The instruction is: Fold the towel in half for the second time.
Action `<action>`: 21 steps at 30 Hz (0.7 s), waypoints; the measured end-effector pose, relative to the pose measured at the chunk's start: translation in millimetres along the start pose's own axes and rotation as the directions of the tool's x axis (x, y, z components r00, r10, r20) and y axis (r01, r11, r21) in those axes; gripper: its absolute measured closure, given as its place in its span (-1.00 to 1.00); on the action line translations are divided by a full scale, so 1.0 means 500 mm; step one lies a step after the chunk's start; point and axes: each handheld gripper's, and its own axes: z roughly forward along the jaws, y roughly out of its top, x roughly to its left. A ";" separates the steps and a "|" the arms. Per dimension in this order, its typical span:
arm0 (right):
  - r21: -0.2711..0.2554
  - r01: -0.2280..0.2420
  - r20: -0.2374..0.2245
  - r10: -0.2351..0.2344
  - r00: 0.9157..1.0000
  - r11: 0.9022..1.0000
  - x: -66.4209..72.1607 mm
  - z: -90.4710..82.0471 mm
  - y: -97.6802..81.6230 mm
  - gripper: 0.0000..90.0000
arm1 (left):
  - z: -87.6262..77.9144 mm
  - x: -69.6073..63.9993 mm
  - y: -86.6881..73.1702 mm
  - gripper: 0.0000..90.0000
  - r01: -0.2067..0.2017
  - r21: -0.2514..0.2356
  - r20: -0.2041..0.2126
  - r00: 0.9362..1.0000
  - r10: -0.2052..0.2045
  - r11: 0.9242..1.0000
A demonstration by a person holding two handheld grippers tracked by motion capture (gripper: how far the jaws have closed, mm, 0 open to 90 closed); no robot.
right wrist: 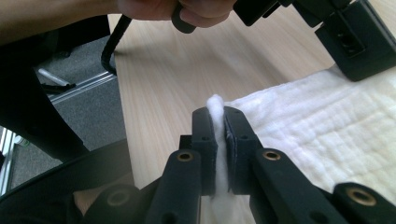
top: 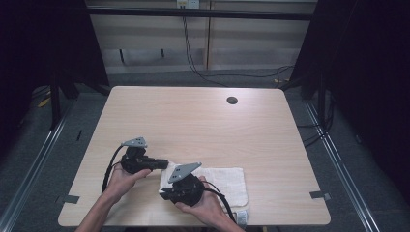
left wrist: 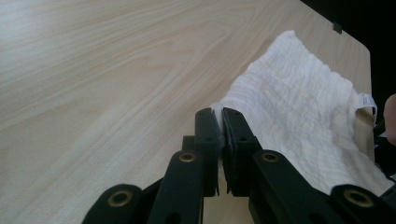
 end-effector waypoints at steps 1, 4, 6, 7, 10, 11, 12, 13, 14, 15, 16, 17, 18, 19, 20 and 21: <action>-0.006 -0.002 -0.006 0.002 1.000 1.000 0.000 0.001 0.003 0.88 | -0.005 0.000 0.001 0.90 -0.007 0.000 -0.005 1.000 0.007 1.000; -0.009 -0.001 -0.013 0.001 1.000 1.000 0.003 0.006 0.011 0.88 | -0.018 0.000 0.005 0.90 -0.003 -0.018 -0.009 1.000 0.003 1.000; -0.010 0.000 -0.017 0.000 1.000 1.000 0.004 0.009 0.016 0.88 | -0.028 0.001 0.003 0.90 0.003 -0.031 -0.019 1.000 -0.003 1.000; -0.010 0.009 -0.021 -0.009 1.000 1.000 0.004 0.012 0.020 0.88 | -0.031 0.000 0.001 0.90 0.006 -0.034 -0.026 1.000 -0.007 0.999; -0.003 0.014 -0.036 -0.014 0.999 1.000 0.005 0.022 0.026 0.88 | -0.037 0.004 -0.006 0.90 0.011 -0.018 -0.044 0.999 -0.012 1.000; -0.004 0.017 -0.034 -0.018 0.999 1.000 0.006 0.024 0.028 0.88 | -0.040 0.006 -0.007 0.90 0.016 -0.014 -0.044 0.999 -0.017 1.000; -0.006 0.013 -0.038 -0.013 0.999 1.000 0.008 0.025 0.030 0.88 | -0.042 0.007 -0.007 0.90 0.015 -0.009 -0.049 0.999 -0.015 1.000; -0.010 0.013 -0.041 -0.013 0.999 1.000 0.009 0.026 0.033 0.88 | -0.046 0.008 -0.007 0.90 0.018 -0.010 -0.051 0.999 -0.019 1.000; -0.014 0.015 -0.041 -0.015 0.999 1.000 0.009 0.027 0.035 0.88 | -0.048 0.008 -0.008 0.90 0.019 -0.011 -0.056 0.998 -0.020 1.000; -0.016 0.014 -0.045 -0.015 0.999 1.000 0.009 0.027 0.038 0.88 | -0.052 0.008 -0.009 0.90 0.021 -0.017 -0.063 0.998 -0.022 1.000; -0.021 0.010 -0.050 -0.011 0.999 1.000 0.008 0.028 0.041 0.88 | -0.056 0.008 -0.010 0.90 0.026 -0.031 -0.065 0.997 -0.028 0.999; -0.022 0.006 -0.052 -0.007 0.999 1.000 0.008 0.029 0.043 0.88 | -0.058 0.008 -0.011 0.90 0.022 -0.022 -0.071 0.997 -0.024 0.999; -0.024 0.002 -0.060 -0.003 0.998 1.000 0.010 0.032 0.047 0.88 | -0.058 0.008 -0.012 0.90 0.020 -0.016 -0.075 0.997 -0.021 1.000; -0.024 0.013 -0.057 -0.014 0.998 1.000 0.010 0.033 0.049 0.88 | -0.060 0.009 -0.012 0.90 0.031 -0.021 -0.078 0.996 -0.033 0.999; -0.025 0.012 -0.055 -0.013 0.998 1.000 0.014 0.034 0.051 0.88 | -0.063 0.010 -0.012 0.90 0.030 -0.016 -0.078 0.996 -0.031 0.999; -0.030 0.019 -0.055 -0.021 0.998 0.999 0.017 0.032 0.052 0.88 | -0.068 0.008 -0.014 0.91 0.025 -0.015 -0.082 0.996 -0.027 1.000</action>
